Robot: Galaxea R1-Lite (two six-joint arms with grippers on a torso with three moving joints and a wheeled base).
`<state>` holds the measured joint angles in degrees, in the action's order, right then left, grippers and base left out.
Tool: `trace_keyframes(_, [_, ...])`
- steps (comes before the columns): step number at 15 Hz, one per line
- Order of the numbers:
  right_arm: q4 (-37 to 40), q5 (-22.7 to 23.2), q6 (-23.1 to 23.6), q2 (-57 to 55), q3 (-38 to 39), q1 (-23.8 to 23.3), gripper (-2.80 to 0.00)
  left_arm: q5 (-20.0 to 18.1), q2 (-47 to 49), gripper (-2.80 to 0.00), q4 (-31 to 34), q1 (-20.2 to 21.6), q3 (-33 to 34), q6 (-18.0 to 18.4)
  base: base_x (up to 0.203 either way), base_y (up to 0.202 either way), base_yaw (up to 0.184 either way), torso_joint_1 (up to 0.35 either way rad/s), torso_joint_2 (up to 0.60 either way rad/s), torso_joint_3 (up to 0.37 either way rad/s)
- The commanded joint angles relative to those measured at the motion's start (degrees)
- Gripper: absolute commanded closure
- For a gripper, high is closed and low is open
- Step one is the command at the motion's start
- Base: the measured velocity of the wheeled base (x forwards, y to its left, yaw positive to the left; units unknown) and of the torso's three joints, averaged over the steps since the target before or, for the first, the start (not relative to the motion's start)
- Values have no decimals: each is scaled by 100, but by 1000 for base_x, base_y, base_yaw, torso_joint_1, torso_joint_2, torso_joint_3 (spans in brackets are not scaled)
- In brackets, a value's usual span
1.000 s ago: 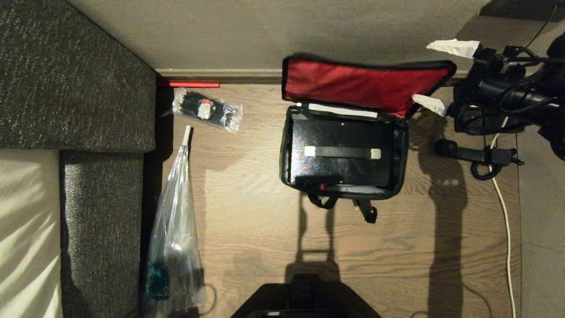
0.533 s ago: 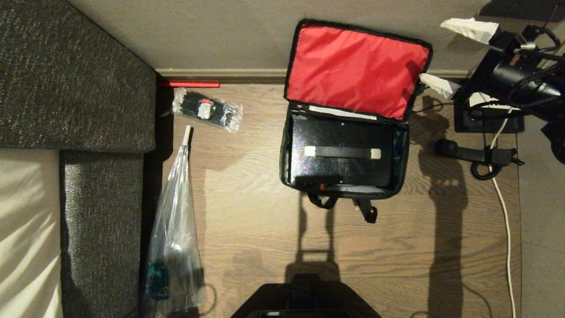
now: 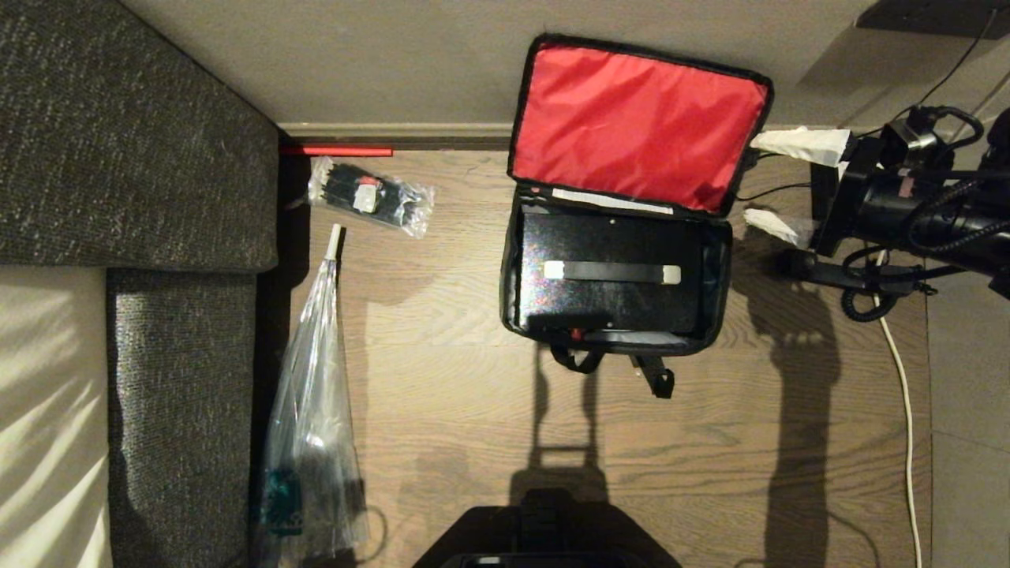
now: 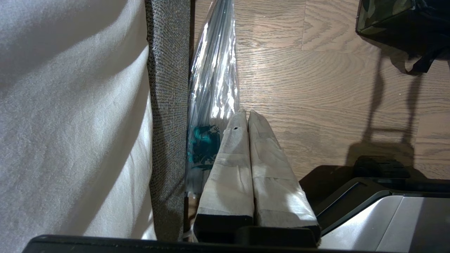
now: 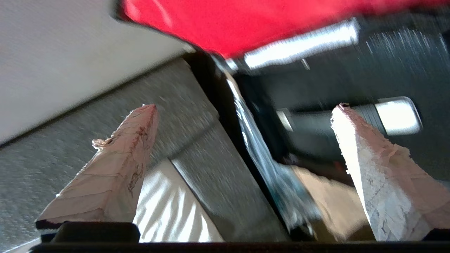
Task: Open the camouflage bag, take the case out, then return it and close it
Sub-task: Grip the handle
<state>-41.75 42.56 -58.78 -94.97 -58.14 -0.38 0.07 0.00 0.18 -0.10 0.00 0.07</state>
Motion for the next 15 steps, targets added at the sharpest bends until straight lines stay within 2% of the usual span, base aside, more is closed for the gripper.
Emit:
trace_keyframes(1, [423, 13, 557, 368, 228, 2, -280, 1, 0, 0, 0, 1, 0, -7, 0, 0, 0, 0, 0, 0])
trace_keyframes(3, [760, -139, 1685, 670, 601, -23, -280, 1, 0, 0, 0, 1, 0, -7, 0, 0, 0, 0, 0, 0])
trace_keyframes(6, [1520, -1492, 3355, 1135, 1423, -39, -280, 1, 0, 0, 0, 1, 0, -7, 0, 0, 0, 0, 0, 0])
trace_keyframes(7, [1680, -1781, 3826, 1367, 1775, -44, 0, 1, 0, 0, 0, 1, 0, -7, 0, 0, 0, 0, 0, 0])
trace_keyframes(8, [1776, -1988, 4197, 1664, 2047, -59, 0, 1, 0, 0, 0, 1, 0, -7, 0, 0, 0, 0, 0, 0])
trace_keyframes(12, [2297, -2808, 5187, 2648, 2686, -93, 0, 1, 0, 0, 0, 1, 0, -7, 0, 0, 0, 0, 0, 0])
trace_keyframes(15, [2707, -3191, 5306, 3223, 2926, -88, 0, 1, 0, 0, 0, 1, 0, -7, 0, 0, 0, 0, 0, 0])
